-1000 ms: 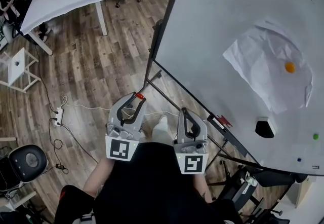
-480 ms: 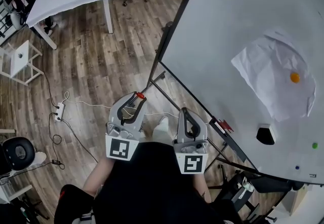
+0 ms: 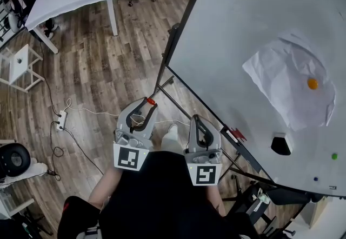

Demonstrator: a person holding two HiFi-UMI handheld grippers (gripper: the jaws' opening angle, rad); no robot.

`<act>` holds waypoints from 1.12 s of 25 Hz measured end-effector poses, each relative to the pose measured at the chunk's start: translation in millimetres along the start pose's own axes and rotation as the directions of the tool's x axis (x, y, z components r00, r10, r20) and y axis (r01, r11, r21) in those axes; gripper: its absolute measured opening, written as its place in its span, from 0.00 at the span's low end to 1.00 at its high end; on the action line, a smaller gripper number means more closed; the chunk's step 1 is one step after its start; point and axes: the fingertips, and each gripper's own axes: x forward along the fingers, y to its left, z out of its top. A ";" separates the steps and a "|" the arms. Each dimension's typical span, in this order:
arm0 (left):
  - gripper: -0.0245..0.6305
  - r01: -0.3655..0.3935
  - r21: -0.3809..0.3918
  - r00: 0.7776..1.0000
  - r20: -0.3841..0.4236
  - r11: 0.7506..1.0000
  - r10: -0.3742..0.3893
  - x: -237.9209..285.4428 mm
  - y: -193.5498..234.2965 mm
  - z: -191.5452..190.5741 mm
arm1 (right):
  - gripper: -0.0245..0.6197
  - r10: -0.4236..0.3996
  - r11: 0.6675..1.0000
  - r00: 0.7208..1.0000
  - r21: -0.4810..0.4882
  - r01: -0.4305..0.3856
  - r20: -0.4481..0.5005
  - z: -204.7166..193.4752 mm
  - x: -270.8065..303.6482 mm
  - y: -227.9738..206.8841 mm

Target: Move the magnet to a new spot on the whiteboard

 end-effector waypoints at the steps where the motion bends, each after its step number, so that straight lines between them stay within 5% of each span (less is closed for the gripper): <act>1: 0.23 0.003 0.002 1.000 0.002 1.000 -0.003 2.7 -1.3 0.4 | 0.04 -0.001 1.000 1.000 0.000 0.001 0.004 0.5 0.3 -2.1; 28: 0.23 0.061 -0.021 0.998 0.005 0.998 -0.061 74.9 -29.3 -10.1 | 0.04 -0.039 0.999 0.998 -0.009 0.039 -0.046 -25.8 11.3 -61.3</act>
